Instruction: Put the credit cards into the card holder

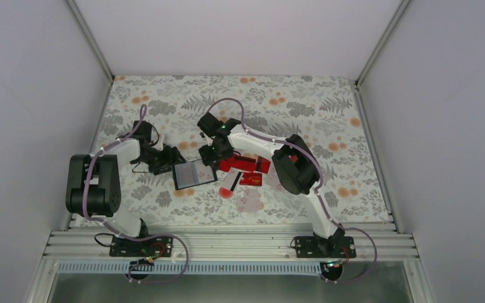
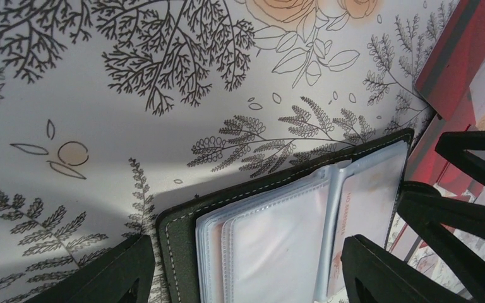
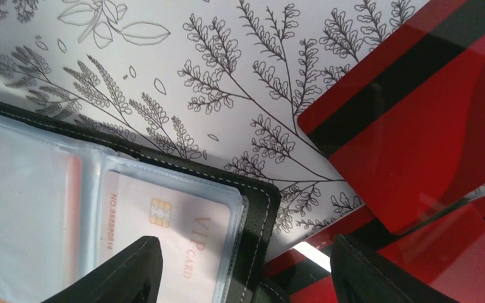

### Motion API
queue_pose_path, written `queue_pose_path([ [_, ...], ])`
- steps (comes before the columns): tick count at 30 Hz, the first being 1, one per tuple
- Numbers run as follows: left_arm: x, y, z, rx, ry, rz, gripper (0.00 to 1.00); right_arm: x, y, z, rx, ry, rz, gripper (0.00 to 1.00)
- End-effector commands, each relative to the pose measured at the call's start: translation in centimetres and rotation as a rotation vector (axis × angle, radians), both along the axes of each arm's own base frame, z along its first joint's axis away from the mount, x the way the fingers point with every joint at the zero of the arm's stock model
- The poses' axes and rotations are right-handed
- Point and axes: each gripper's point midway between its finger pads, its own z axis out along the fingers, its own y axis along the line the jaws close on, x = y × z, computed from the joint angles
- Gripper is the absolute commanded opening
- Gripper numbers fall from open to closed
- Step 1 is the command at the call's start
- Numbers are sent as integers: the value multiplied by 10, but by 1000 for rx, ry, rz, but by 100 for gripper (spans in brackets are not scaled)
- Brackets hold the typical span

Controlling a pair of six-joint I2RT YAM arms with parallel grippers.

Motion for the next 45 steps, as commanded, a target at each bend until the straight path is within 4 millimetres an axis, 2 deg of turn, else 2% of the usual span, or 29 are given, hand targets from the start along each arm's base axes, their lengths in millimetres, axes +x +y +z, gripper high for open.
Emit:
queue_pose_path([
  [1, 3, -3, -5, -26, -6, -10, 74, 0, -11, 5, -120, -66, 9, 64],
  [9, 6, -8, -1, -59, -18, -15, 71, -6, -20, 7, -137, -65, 4, 36],
  [13, 5, -9, 0, -61, -19, -15, 71, -6, -21, 16, -124, -74, -1, 28],
  [18, 3, -7, 0, -52, -13, -14, 70, -13, -23, 25, -91, -72, -5, 5],
  [26, -3, -4, -6, -27, 15, -15, 65, -28, -33, 0, -100, -20, -6, 4],
  [33, -5, -15, -1, -75, -10, -78, 64, -42, -42, -13, -93, 14, -11, 4],
  [45, -3, -41, 28, -241, -78, -164, 63, -55, -39, -30, -29, 64, -7, 4],
])
